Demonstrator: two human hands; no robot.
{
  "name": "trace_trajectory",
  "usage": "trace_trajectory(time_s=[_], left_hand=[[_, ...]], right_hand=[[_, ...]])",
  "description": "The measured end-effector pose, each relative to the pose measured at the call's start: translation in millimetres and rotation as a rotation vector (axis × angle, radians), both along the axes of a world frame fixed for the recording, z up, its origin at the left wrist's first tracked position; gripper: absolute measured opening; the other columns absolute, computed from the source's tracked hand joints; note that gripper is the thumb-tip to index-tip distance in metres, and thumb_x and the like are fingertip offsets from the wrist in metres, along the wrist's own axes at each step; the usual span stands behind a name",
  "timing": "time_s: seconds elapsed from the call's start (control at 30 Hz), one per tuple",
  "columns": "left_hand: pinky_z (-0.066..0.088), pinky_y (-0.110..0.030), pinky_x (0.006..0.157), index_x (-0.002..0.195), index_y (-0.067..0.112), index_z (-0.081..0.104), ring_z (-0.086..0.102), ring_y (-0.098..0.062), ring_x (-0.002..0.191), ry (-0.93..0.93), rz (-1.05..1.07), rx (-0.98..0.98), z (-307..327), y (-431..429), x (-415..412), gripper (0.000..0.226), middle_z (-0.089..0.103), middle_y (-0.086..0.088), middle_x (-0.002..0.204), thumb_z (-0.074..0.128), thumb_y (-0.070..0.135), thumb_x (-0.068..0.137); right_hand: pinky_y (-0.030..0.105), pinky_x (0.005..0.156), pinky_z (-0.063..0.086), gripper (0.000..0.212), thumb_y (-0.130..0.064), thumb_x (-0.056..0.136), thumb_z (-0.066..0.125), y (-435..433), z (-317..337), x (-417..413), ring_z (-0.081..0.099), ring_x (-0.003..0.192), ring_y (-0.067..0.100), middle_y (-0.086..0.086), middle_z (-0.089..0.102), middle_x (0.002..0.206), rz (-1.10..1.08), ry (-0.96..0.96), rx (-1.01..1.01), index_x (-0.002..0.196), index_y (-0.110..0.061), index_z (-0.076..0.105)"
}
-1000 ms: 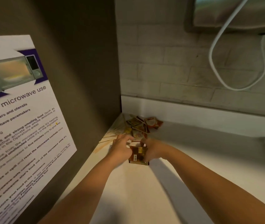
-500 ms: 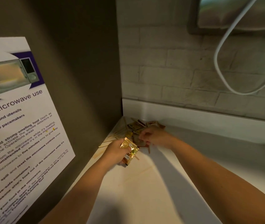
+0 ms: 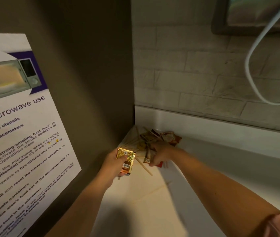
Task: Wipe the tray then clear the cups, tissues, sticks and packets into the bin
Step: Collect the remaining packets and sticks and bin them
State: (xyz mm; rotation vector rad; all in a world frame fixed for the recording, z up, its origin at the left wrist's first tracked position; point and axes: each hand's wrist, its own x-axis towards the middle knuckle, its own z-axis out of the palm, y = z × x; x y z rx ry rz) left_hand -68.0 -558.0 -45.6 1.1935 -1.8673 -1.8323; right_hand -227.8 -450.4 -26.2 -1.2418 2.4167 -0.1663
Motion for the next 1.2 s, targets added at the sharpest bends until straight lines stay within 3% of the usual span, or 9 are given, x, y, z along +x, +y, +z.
trace_trajectory(time_s=[0.13, 0.3, 0.47, 0.6, 0.7, 0.77, 0.97, 1.13, 1.2], left_hand=[[0.049, -0.019, 0.042, 0.135, 0.015, 0.044, 0.063, -0.03, 0.098, -0.014, -0.004, 0.0, -3.8, 2.5, -3.5, 0.04, 0.058, -0.014, 0.123, 0.05, 0.015, 0.096], [0.049, -0.024, 0.05, 0.133, 0.016, 0.046, 0.063, -0.03, 0.101, -0.003, 0.008, 0.01, -6.9, 4.7, -3.8, 0.037, 0.059, -0.013, 0.121, 0.05, 0.017, 0.096], [0.053, -0.027, 0.054, 0.135, 0.018, 0.044, 0.06, -0.032, 0.107, 0.019, 0.055, 0.064, -7.7, 5.5, -1.4, 0.038, 0.057, -0.013, 0.124, 0.047, 0.02, 0.097], [0.052, -0.03, 0.055, 0.124, 0.017, 0.049, 0.063, -0.03, 0.092, 0.091, 0.058, 0.173, 0.5, 14.8, 4.9, 0.026, 0.061, -0.014, 0.111, 0.042, 0.023, 0.1], [0.052, -0.031, 0.057, 0.108, 0.017, 0.055, 0.064, -0.026, 0.08, 0.154, 0.012, 0.245, 3.7, 21.6, 13.7, 0.02, 0.064, -0.012, 0.098, 0.045, 0.032, 0.097], [0.052, -0.028, 0.053, 0.113, 0.013, 0.056, 0.065, -0.024, 0.077, 0.156, -0.018, 0.23, 1.0, 22.3, 20.1, 0.025, 0.066, -0.013, 0.099, 0.056, 0.027, 0.093], [0.048, -0.023, 0.041, 0.121, 0.007, 0.053, 0.065, -0.025, 0.074, 0.076, 0.078, 0.231, -10.7, 9.6, 44.9, 0.036, 0.065, -0.02, 0.107, 0.063, 0.013, 0.088], [0.05, -0.024, 0.044, 0.12, 0.007, 0.054, 0.065, -0.025, 0.075, 0.044, 0.119, 0.201, -13.4, 3.4, 59.5, 0.034, 0.065, -0.02, 0.107, 0.063, 0.014, 0.088], [0.05, -0.025, 0.045, 0.121, 0.006, 0.053, 0.065, -0.026, 0.074, 0.047, 0.112, 0.19, -12.8, 1.1, 62.9, 0.035, 0.065, -0.021, 0.106, 0.063, 0.014, 0.088]], right_hand=[[0.04, 0.093, 0.05, 0.087, -0.024, 0.072, 0.079, 7.2, -4.8, -1.9, 0.047, 0.124, 0.028, 0.004, 0.043, 0.141, -0.09, -0.165, -0.101, 0.144, -0.018, 0.03], [0.035, 0.089, 0.048, 0.033, -0.023, 0.089, 0.06, 13.9, 5.7, 1.0, 0.055, 0.109, 0.024, 0.007, 0.056, 0.115, -0.065, -0.131, -0.223, 0.118, -0.011, 0.054], [0.03, 0.08, 0.048, 0.002, -0.017, 0.092, 0.057, 13.4, 25.8, 8.5, 0.062, 0.102, 0.025, 0.008, 0.064, 0.107, -0.089, -0.329, -0.377, 0.092, -0.018, 0.055], [0.018, 0.066, 0.045, 0.013, -0.011, 0.091, 0.058, 6.3, 29.7, 25.9, 0.059, 0.073, 0.009, -0.002, 0.062, 0.083, -0.09, -0.539, -0.467, 0.081, -0.019, 0.056], [0.02, 0.066, 0.046, 0.017, -0.007, 0.09, 0.058, -3.0, 19.8, 39.9, 0.056, 0.068, 0.009, -0.002, 0.06, 0.074, -0.067, -0.608, -0.437, 0.077, -0.017, 0.058], [0.017, 0.062, 0.047, 0.018, -0.007, 0.09, 0.058, -9.2, 14.1, 46.8, 0.056, 0.067, 0.008, -0.001, 0.06, 0.072, -0.069, -0.652, -0.425, 0.075, -0.016, 0.059], [0.021, 0.083, 0.042, 0.016, -0.01, 0.09, 0.057, -38.1, -0.3, 47.8, 0.057, 0.103, 0.015, 0.004, 0.064, 0.114, -0.081, -0.296, -0.36, 0.102, -0.015, 0.066], [0.032, 0.104, 0.043, 0.072, -0.006, 0.077, 0.066, -58.0, -11.8, 51.2, 0.045, 0.128, 0.021, -0.001, 0.045, 0.14, 0.058, -0.208, -0.124, 0.142, -0.022, 0.038], [0.036, 0.106, 0.04, 0.079, -0.012, 0.076, 0.063, -57.6, -10.8, 52.4, 0.039, 0.132, 0.024, 0.0, 0.037, 0.147, 0.149, -0.092, -0.018, 0.146, -0.026, 0.029]])
